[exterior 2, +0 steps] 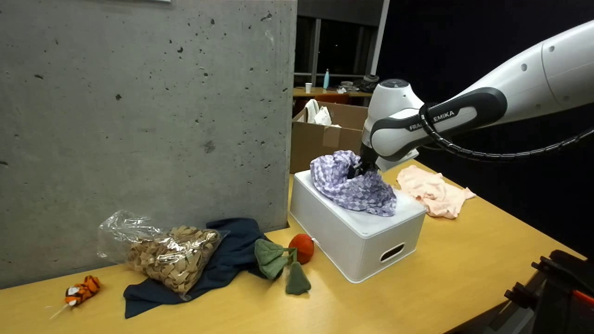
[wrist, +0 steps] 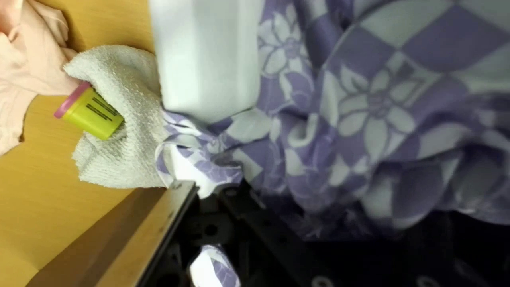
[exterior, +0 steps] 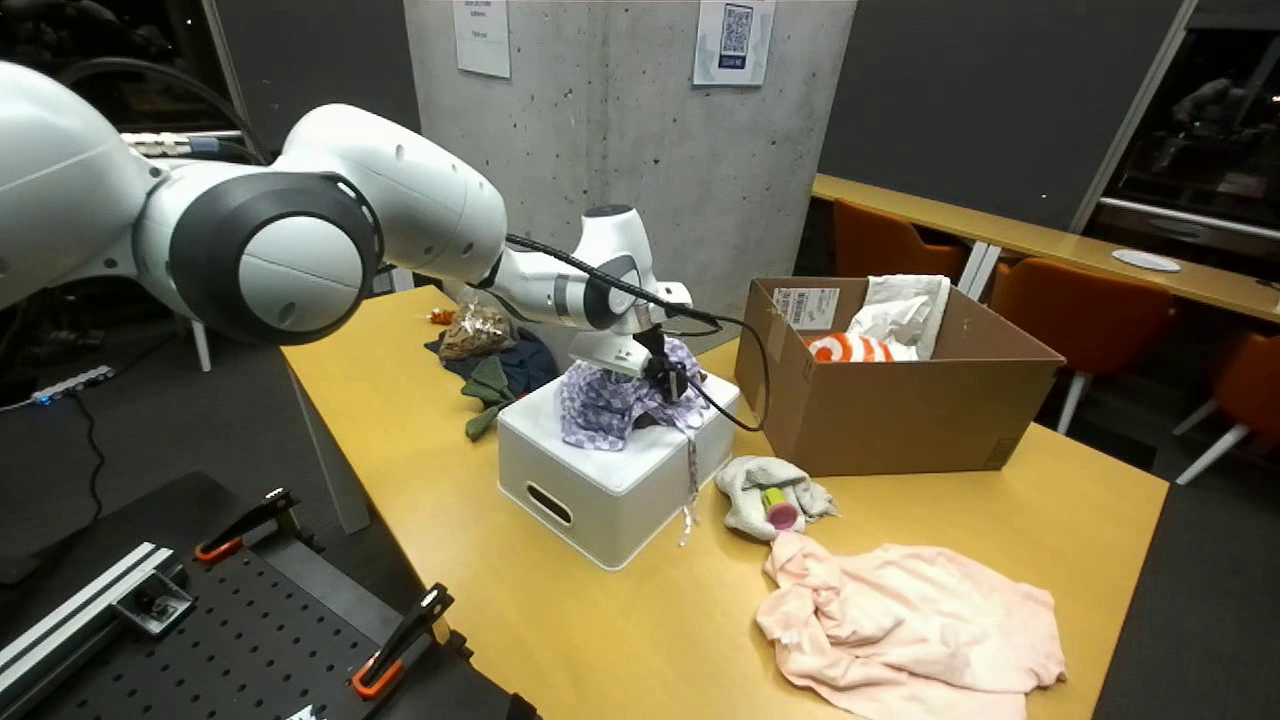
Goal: Cover the moose toy with the purple cloth, then lift it and put it on the basket
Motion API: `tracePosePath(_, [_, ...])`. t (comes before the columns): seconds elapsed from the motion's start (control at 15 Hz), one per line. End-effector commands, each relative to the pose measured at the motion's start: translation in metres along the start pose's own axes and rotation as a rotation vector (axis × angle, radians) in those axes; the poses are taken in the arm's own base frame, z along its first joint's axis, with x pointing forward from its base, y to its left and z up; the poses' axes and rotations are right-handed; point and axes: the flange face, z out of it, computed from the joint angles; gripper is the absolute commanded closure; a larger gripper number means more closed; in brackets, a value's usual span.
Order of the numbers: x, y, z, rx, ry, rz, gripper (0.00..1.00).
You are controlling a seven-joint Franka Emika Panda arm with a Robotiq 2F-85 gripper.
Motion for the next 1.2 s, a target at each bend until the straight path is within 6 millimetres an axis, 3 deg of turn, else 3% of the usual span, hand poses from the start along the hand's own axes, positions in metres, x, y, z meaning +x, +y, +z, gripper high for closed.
tracePosePath(0.0, [0.014, -0.073, -0.026, 0.03, 0.026, -0.087, 0.77])
tracePosePath(0.2, [0.018, -0.112, -0.045, 0.048, 0.048, -0.137, 0.95])
tracePosePath(0.33, [0.015, -0.115, -0.04, 0.056, 0.042, -0.139, 0.95])
tracePosePath(0.47, [0.01, -0.098, -0.029, 0.056, 0.032, -0.112, 0.94])
tracePosePath(0.67, [0.0, -0.048, -0.008, 0.049, 0.016, -0.032, 0.94])
tracePosePath(0.87, [-0.005, -0.004, -0.002, 0.052, 0.044, 0.038, 0.94])
tracePosePath(1.0, [-0.004, 0.01, -0.005, 0.048, 0.059, 0.055, 0.94])
tracePosePath(1.13, [0.001, 0.0, -0.015, 0.041, 0.07, 0.036, 0.94])
